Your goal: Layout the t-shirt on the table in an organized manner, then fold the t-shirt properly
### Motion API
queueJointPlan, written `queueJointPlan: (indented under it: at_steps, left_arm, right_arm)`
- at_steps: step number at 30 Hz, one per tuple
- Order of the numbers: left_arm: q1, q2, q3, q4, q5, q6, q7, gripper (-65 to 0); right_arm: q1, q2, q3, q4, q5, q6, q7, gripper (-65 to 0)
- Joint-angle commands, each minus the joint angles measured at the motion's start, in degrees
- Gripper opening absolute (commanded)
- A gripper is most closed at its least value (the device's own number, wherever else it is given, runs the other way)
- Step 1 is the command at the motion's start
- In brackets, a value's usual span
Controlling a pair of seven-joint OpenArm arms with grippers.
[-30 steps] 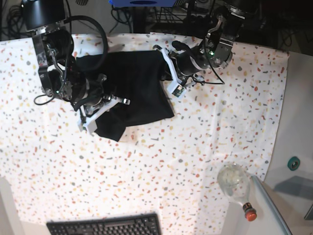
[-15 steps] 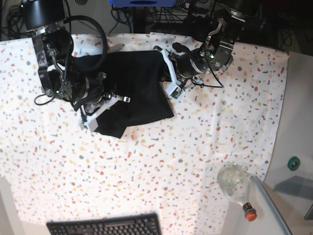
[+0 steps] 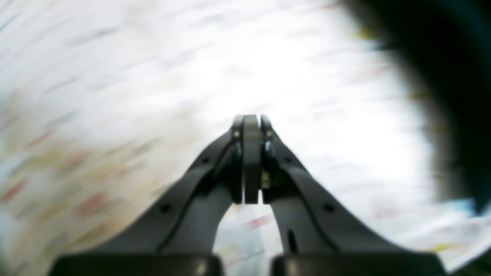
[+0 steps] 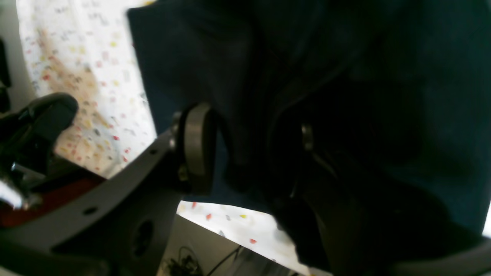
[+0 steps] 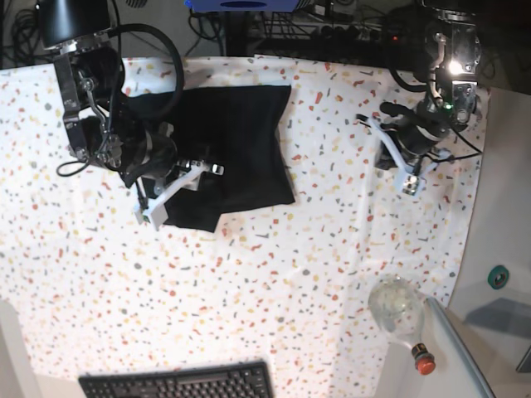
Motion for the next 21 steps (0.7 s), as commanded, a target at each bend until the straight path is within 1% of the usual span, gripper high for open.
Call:
queueJointPlan:
  at_steps: [1, 4, 8, 16, 19, 21]
  left_arm:
    - [-0.1, -0.7, -1.7, 1.0, -1.0, -0.5, -0.9, -65.0]
    - [0.2, -1.5, -6.4, 0.8, -1.0, -0.5, -0.8, -65.0]
    - [0.2, -1.5, -11.9, 0.8, -1.0, -0.5, -0.8, -65.0]
    - [-0.2, -1.5, -16.9, 0.5, -0.6, -0.6, -0.8, -65.0]
    - [-0.4, -1.6, -19.3, -2.6, -0.6, -0.6, -0.9, -65.0]
    - [-1.3, -2.6, -21.3, -5.1, -1.0, -0.6, -1.1, -65.0]
  right_arm:
    - [0.8, 0.2, 0.0, 1.8, 0.8, 0.2, 0.5, -38.3]
    - [0.7, 0.2, -0.2, 2.0, 0.8, 0.2, 0.4, -38.3]
    - [1.3, 0.4, -5.9, 1.8, 0.8, 0.2, 0.7, -38.4]
    - [2.2, 0.0, -13.8, 2.5, 0.9, 0.2, 0.4, -38.6]
    - [2.9, 0.1, -17.3, 5.0, 0.9, 0.2, -0.6, -38.6]
    - [3.0, 0.0, -18.5, 7.9, 0.9, 0.2, -2.2, -38.6]
